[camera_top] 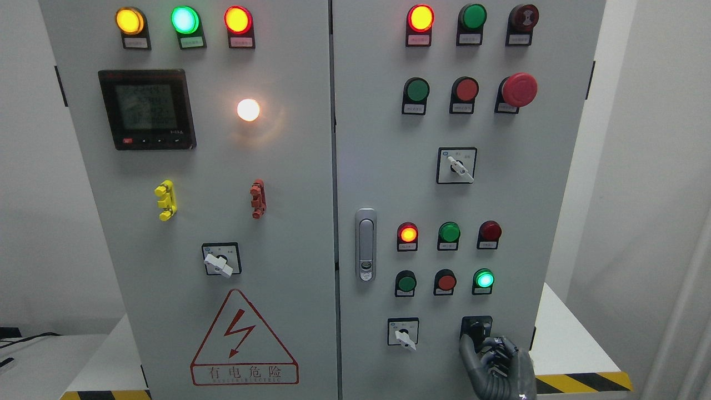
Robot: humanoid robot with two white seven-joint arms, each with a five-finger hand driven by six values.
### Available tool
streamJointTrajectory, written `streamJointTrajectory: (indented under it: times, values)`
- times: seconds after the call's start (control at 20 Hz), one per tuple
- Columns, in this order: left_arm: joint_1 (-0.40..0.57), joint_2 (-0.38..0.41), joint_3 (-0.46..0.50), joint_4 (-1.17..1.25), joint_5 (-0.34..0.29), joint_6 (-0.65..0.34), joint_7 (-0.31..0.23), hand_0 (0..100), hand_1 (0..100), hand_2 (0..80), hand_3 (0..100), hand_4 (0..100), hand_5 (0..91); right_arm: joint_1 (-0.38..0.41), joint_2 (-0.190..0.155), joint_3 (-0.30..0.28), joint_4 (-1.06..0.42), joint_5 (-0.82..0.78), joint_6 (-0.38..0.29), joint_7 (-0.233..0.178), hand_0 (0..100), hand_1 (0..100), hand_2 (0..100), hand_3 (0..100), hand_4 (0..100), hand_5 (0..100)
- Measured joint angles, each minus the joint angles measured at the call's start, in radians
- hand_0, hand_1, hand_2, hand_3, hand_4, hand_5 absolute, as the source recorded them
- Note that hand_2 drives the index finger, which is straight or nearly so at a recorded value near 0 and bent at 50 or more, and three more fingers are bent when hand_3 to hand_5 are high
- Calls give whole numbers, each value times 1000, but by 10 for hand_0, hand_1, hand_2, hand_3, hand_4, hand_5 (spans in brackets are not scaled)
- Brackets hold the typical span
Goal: Trip black knob to open circuit
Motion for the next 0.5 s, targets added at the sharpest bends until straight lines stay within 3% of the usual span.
streamJointTrajectory:
  times: [0.5]
  values:
    - [0,0,0,0,0,0,0,120,389,0,0,0,0,1,0,-1,1,15,0,0,310,689,572,900,908,994]
